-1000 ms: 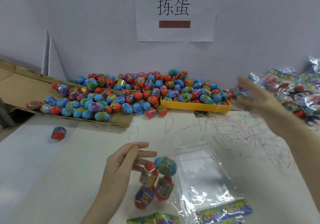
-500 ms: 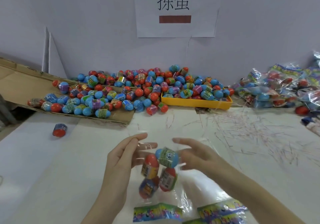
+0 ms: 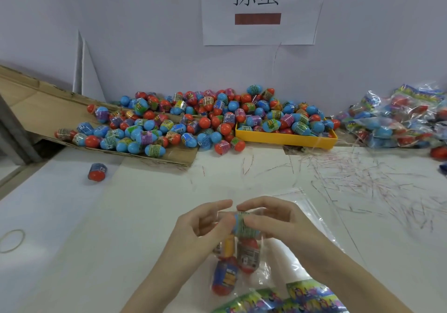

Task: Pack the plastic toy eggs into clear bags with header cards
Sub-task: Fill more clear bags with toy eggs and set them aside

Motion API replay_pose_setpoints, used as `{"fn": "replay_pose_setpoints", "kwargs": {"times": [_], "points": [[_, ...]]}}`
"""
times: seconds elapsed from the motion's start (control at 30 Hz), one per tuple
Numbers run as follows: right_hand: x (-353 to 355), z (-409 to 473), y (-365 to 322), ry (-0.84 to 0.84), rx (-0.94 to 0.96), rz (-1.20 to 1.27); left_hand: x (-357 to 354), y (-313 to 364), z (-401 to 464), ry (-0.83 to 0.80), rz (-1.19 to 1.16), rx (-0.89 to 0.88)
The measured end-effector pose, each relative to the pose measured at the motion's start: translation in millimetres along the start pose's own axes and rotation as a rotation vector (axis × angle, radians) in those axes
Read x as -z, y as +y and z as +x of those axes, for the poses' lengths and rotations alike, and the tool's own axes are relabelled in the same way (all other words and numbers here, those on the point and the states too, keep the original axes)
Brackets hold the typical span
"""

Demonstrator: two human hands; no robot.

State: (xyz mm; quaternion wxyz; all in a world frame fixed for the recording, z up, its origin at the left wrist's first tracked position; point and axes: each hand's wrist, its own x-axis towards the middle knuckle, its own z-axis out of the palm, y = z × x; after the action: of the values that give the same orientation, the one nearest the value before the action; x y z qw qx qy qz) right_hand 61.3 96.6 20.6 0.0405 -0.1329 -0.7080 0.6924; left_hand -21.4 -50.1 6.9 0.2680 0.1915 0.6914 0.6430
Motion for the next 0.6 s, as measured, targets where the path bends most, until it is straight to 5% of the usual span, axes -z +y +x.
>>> {"fn": "replay_pose_setpoints", "kwargs": {"times": [0.23, 0.4, 0.5, 0.6], "points": [[-7, -1, -1, 0.068, -0.035, -0.042, 0, -7, 1, 0.010, 0.034, 0.047], [1, 0, -20, 0.421, 0.563, -0.494, 1, -8, 1, -0.017, -0.040, 0.038], [5, 4, -35, 0.246, 0.708, -0.962, -1, -8, 1, 0.000, -0.049, 0.012], [1, 12, -51, 0.046, 0.567, -1.241, -3, -8, 0, 0.000, -0.042, -0.026]]}}
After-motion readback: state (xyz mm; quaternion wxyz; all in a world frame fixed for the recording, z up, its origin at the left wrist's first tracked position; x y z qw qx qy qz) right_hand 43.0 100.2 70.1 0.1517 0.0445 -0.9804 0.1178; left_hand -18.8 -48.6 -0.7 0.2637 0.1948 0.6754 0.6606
